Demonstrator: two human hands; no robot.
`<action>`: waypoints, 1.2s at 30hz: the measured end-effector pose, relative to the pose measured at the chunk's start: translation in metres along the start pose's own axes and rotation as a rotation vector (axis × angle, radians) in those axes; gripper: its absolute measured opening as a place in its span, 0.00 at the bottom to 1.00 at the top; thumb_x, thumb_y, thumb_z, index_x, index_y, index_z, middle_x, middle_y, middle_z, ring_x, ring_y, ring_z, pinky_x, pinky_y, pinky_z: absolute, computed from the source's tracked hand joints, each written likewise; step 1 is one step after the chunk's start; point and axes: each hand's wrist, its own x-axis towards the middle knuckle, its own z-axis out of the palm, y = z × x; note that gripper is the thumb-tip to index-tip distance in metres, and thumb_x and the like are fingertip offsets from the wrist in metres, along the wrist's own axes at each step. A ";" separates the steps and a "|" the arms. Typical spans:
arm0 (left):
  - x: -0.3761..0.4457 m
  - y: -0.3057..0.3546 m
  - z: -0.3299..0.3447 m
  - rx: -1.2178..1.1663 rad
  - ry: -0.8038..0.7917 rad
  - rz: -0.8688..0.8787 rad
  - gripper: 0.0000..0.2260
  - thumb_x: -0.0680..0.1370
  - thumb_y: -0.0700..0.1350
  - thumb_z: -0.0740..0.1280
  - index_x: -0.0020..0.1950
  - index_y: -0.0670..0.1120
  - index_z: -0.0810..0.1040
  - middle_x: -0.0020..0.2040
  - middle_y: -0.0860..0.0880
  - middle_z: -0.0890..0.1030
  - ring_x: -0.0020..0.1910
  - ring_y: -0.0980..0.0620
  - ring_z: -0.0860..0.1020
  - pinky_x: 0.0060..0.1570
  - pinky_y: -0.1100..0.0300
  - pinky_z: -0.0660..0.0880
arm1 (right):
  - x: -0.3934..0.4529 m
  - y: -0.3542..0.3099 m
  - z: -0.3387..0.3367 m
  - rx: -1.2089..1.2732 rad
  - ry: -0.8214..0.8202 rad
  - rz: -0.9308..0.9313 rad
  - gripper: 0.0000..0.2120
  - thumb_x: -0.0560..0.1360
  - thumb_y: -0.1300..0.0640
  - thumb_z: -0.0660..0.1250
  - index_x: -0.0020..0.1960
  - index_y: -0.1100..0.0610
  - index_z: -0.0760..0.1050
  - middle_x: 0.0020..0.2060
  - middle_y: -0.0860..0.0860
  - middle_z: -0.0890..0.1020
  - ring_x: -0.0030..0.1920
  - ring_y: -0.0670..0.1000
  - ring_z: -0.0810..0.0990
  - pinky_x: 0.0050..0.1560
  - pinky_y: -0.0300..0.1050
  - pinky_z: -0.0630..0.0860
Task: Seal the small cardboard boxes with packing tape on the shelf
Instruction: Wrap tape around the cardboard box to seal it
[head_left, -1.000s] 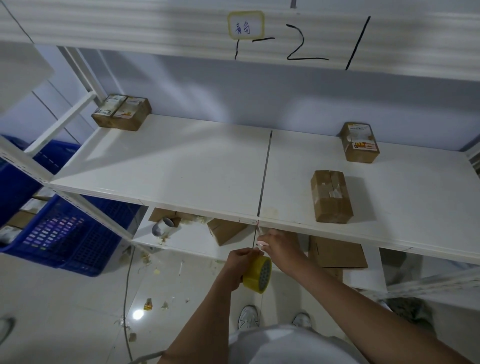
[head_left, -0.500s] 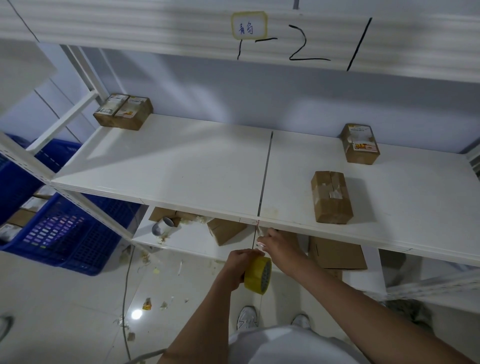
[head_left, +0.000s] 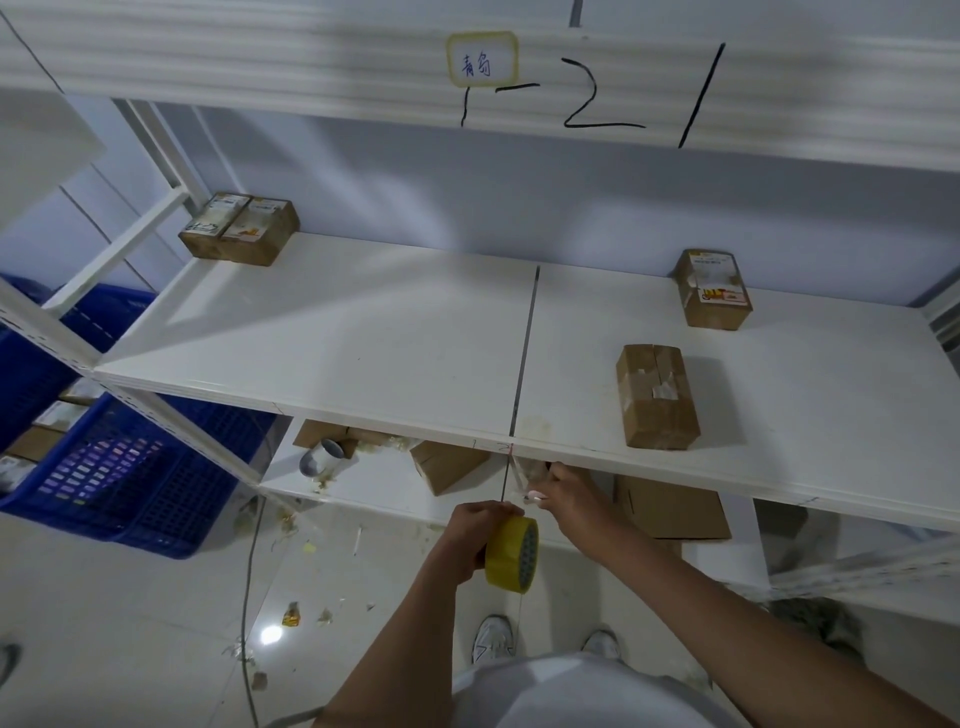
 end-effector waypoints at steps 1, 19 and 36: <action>0.000 0.000 -0.001 0.000 0.002 -0.001 0.14 0.73 0.52 0.75 0.54 0.46 0.85 0.56 0.41 0.81 0.54 0.39 0.80 0.54 0.42 0.81 | -0.002 0.003 -0.001 0.012 0.011 0.010 0.13 0.81 0.63 0.64 0.63 0.54 0.78 0.55 0.50 0.74 0.56 0.49 0.76 0.49 0.36 0.70; -0.013 0.003 0.001 0.018 -0.040 0.030 0.08 0.80 0.49 0.69 0.50 0.46 0.86 0.55 0.41 0.81 0.51 0.41 0.81 0.50 0.47 0.81 | -0.001 0.037 -0.090 0.356 0.842 0.271 0.08 0.80 0.58 0.67 0.58 0.60 0.78 0.45 0.52 0.82 0.42 0.49 0.80 0.41 0.36 0.74; -0.006 0.002 0.005 0.011 -0.063 0.024 0.09 0.78 0.48 0.71 0.53 0.45 0.85 0.57 0.40 0.80 0.54 0.38 0.81 0.52 0.42 0.81 | -0.012 0.139 -0.101 0.338 0.682 0.827 0.08 0.77 0.62 0.70 0.51 0.68 0.80 0.49 0.64 0.84 0.50 0.64 0.82 0.42 0.41 0.69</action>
